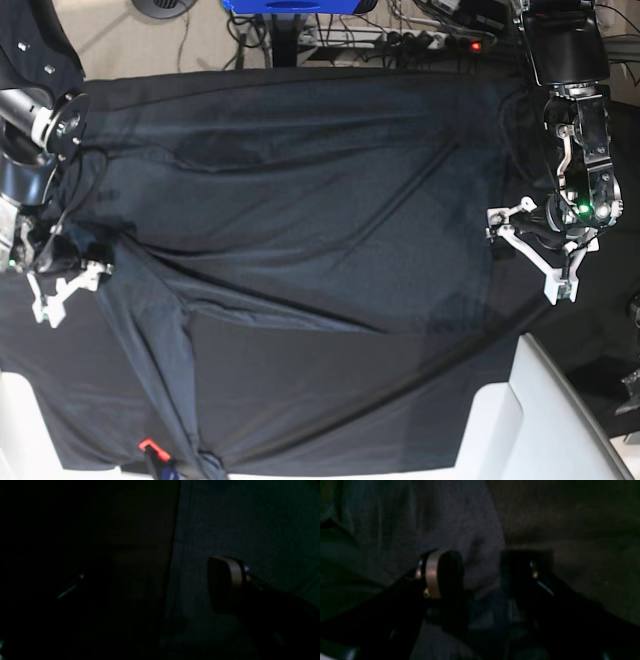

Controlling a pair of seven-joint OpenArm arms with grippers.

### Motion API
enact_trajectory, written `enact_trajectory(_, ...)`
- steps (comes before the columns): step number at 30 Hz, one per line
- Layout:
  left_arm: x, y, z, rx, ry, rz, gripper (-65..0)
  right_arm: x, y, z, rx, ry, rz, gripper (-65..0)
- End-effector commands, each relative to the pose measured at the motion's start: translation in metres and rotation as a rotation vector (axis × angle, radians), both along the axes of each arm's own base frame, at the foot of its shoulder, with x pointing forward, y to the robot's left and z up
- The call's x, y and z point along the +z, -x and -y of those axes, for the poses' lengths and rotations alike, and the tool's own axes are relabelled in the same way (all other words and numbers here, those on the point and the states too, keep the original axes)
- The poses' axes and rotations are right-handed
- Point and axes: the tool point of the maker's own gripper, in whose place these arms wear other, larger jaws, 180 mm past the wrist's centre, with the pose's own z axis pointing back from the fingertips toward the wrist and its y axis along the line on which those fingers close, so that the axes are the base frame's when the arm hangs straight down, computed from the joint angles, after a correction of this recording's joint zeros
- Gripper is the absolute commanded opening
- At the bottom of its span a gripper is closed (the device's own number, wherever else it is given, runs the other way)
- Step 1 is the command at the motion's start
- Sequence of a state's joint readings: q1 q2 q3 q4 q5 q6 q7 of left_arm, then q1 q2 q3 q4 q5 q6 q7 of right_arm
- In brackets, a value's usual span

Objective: Fold the T-shirt properly
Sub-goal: 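Lift the side edges with both grippers and draw them toward the hem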

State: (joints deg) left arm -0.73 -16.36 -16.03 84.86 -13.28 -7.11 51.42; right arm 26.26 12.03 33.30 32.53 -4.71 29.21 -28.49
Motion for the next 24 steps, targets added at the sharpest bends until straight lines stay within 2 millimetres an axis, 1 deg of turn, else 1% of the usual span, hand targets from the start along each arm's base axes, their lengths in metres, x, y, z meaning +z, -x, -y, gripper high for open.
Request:
enact_trajectory(1,0.0148,-0.0099,-0.0069,0.000,-0.025,0.048,-8.7,0.0062,-0.0061,0.0033,0.004,0.005,0.003,-29.3)
enact_trajectory(5,0.0148,-0.0099,-0.0069,0.000,-0.025,0.048,-8.7,0.0056,-0.0064,0.0005,0.006,0.001,0.003,-29.6)
enact_trajectory(9,0.0144,-0.0097,-0.0070,0.000,-0.025,0.046,-8.7,0.0069,-0.0072,0.0026,0.005,0.004,0.005,-30.2)
enact_trajectory(13,0.0124,-0.0088,-0.0074,0.002,-0.023,0.041,-8.7,0.0076,-0.0078,0.0028,0.005,0.005,0.005,-38.9)
enact_trajectory(23,0.0139,-0.0109,-0.0077,0.002,-0.024,0.045,-8.7,0.0089,-0.0093,0.0032,0.004,0.006,0.011,-40.4)
enact_trajectory(24,0.0139,-0.0112,-0.0078,0.003,-0.024,0.045,-8.7,0.0094,-0.0101,0.0032,0.004,0.006,0.012,-42.2)
